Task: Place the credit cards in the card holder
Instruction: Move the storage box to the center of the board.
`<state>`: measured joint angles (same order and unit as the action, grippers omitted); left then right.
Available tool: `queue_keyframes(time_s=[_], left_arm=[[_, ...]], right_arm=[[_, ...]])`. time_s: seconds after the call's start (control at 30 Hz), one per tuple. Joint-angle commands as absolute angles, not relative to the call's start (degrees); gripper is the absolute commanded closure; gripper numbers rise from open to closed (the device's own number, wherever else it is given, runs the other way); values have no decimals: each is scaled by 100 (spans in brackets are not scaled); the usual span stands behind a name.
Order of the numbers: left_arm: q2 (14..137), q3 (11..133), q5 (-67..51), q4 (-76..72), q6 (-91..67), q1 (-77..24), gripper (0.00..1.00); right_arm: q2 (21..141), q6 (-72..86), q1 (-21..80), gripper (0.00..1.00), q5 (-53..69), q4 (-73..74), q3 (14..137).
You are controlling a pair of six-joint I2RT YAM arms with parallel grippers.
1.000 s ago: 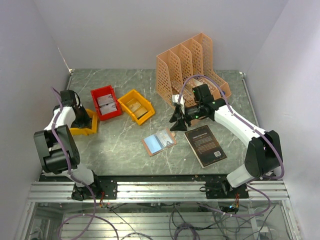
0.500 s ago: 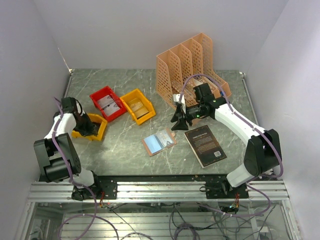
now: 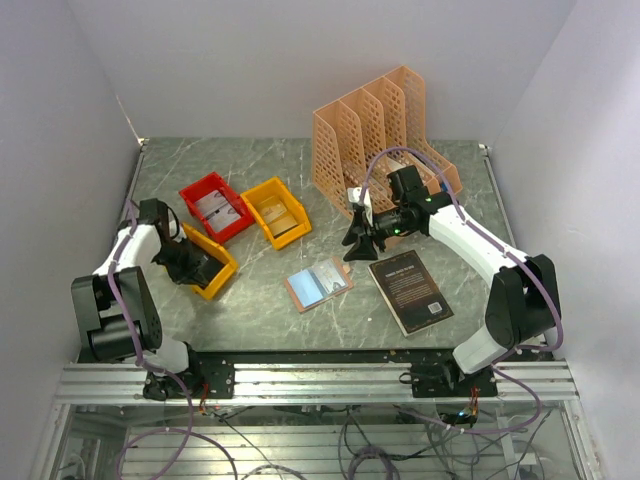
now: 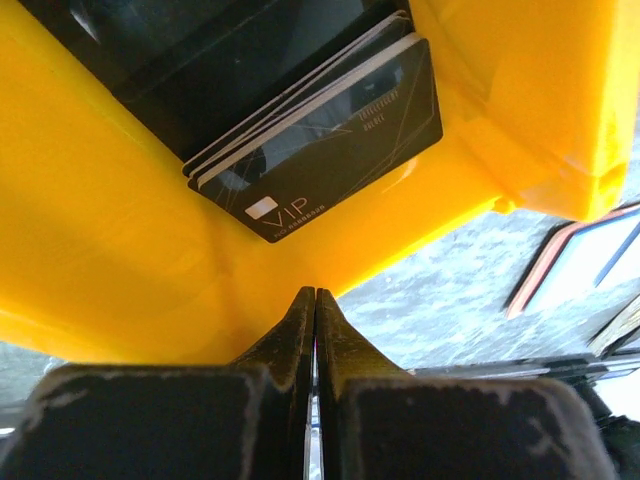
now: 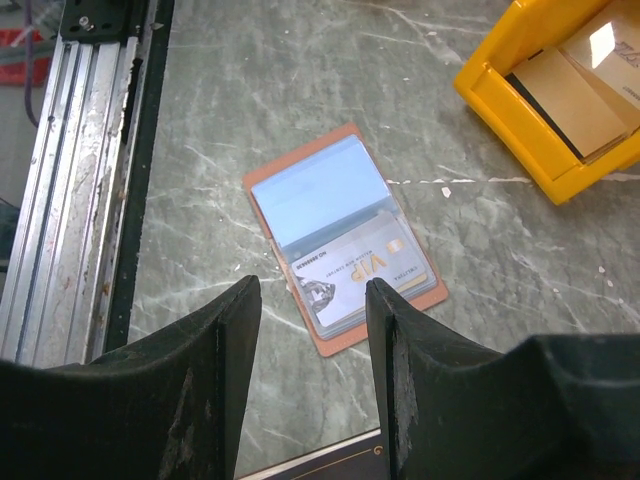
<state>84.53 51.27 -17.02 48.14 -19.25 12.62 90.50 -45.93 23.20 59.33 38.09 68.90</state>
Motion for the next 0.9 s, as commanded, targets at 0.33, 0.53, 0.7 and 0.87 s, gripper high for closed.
queue_keyframes(time_s=[0.33,0.53,0.7,0.87], left_arm=[[8200,6676,-1531,4264,-725,1152,89],[6354,5381,-884,2292,55,1135,70],[6204,5553,-390,3268,1053,1001,44],[6703,5416,-651,3622,1549,622,49]], right_arm=[[9070,-4723,2192,54,6122,3921,7021],[9152,-4733,2162,54,6206,3923,6996],[9217,-4778,2162,54,6189,3993,7038],[9145,-4780,2140,55,6205,3989,7030]])
